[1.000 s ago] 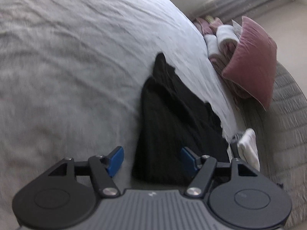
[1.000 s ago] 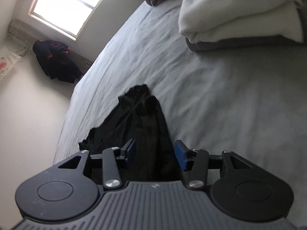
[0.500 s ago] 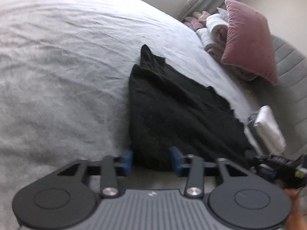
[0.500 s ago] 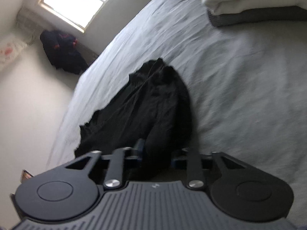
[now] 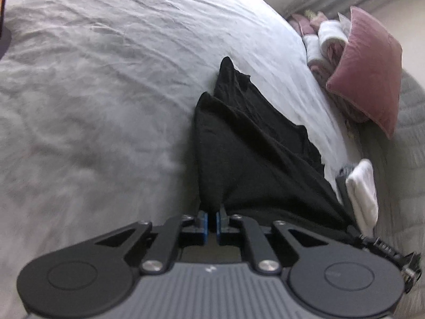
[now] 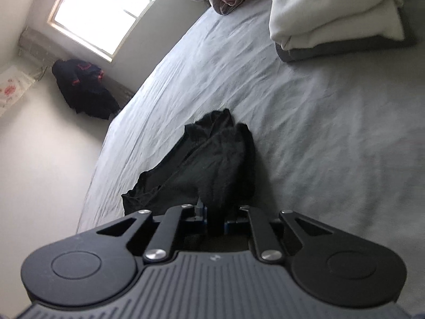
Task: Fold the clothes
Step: 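Lay the folded hem down and open both grippers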
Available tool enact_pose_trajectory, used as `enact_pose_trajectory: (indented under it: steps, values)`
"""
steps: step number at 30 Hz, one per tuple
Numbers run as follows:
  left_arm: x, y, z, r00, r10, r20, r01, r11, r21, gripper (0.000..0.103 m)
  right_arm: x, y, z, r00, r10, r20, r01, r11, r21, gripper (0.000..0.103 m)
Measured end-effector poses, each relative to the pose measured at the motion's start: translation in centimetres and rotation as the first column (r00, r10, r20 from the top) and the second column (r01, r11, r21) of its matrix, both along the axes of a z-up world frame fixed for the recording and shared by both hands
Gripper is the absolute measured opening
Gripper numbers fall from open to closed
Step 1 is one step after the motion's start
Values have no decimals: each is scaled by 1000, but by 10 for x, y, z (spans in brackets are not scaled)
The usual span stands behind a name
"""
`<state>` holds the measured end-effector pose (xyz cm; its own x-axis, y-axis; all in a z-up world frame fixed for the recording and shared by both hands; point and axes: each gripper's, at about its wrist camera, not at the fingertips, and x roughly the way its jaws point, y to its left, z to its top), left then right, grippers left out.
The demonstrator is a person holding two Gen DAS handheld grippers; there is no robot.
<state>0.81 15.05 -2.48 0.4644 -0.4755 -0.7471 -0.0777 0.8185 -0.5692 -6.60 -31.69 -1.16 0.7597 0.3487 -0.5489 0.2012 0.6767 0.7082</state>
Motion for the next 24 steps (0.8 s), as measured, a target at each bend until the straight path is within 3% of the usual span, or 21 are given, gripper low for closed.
enact_pose_trajectory:
  steps: [13, 17, 22, 24]
  values:
    - [-81, 7, 6, 985, -168, -22, 169, 985, 43, 6, -87, 13, 5, 981, 147, -127, -163, 979, -123, 13]
    - [-85, 9, -6, 985, -168, -31, 169, 984, 47, 7, -87, 10, 2, 981, 146, -132, -164, 976, -143, 15]
    - [-86, 1, -16, 975, -223, -12, 223, 968, 115, 12, -86, 7, -1, 981, 141, -135, -163, 972, -166, 21]
    - [-83, 1, -13, 965, -262, 6, 259, 959, 112, 25, -86, 6, -2, 981, 140, -136, -163, 971, -176, 23]
